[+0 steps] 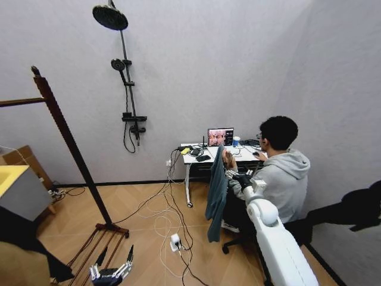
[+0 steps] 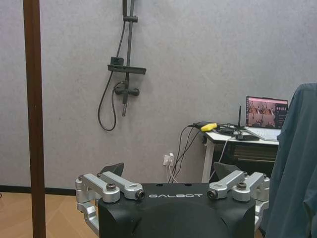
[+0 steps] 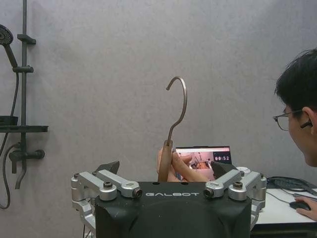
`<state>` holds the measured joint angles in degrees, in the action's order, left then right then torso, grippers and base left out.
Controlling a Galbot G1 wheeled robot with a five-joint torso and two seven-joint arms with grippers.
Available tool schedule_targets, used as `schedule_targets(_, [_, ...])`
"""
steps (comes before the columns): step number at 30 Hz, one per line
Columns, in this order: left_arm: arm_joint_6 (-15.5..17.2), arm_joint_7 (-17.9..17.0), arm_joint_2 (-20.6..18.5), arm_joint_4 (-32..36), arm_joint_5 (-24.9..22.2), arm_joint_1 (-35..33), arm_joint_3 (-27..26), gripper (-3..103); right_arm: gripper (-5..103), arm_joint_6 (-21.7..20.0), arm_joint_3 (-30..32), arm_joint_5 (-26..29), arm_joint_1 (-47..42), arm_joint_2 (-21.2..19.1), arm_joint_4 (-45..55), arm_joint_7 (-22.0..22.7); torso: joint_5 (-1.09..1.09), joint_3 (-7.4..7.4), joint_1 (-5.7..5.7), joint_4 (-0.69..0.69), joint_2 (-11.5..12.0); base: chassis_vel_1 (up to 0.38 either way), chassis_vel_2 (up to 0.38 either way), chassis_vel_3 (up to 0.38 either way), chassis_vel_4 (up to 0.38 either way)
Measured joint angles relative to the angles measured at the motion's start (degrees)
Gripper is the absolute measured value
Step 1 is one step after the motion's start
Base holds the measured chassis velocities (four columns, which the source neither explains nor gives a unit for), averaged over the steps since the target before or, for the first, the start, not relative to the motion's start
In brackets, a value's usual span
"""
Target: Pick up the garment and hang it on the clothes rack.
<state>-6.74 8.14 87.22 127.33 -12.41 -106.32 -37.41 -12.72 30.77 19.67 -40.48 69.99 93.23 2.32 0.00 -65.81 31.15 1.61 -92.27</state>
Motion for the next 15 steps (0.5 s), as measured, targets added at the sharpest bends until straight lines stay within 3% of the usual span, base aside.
schedule_targets(11, [0.0,0.0,0.0,0.0,0.0,0.0,0.0,100,102,1.7,-2.6,-1.1,5.6,-0.8,-8.1,-0.5,0.00,0.00,0.00,0.01,0.0,0.000,0.000,0.000,0.000])
schedule_targets(14, [0.0,0.0,0.0,0.0,0.0,0.0,0.0,100,88,2.1,-3.2,-1.5,6.8,-0.8,-9.7,-1.2,0.00,0.00,0.00,0.01,0.0,0.000,0.000,0.000,0.000])
schedule_targets(15, [0.0,0.0,0.0,0.0,0.0,0.0,0.0,100,88,2.1,-3.2,-1.5,6.8,-0.8,-9.7,-1.2,0.00,0.00,0.00,0.01,0.0,0.000,0.000,0.000,0.000])
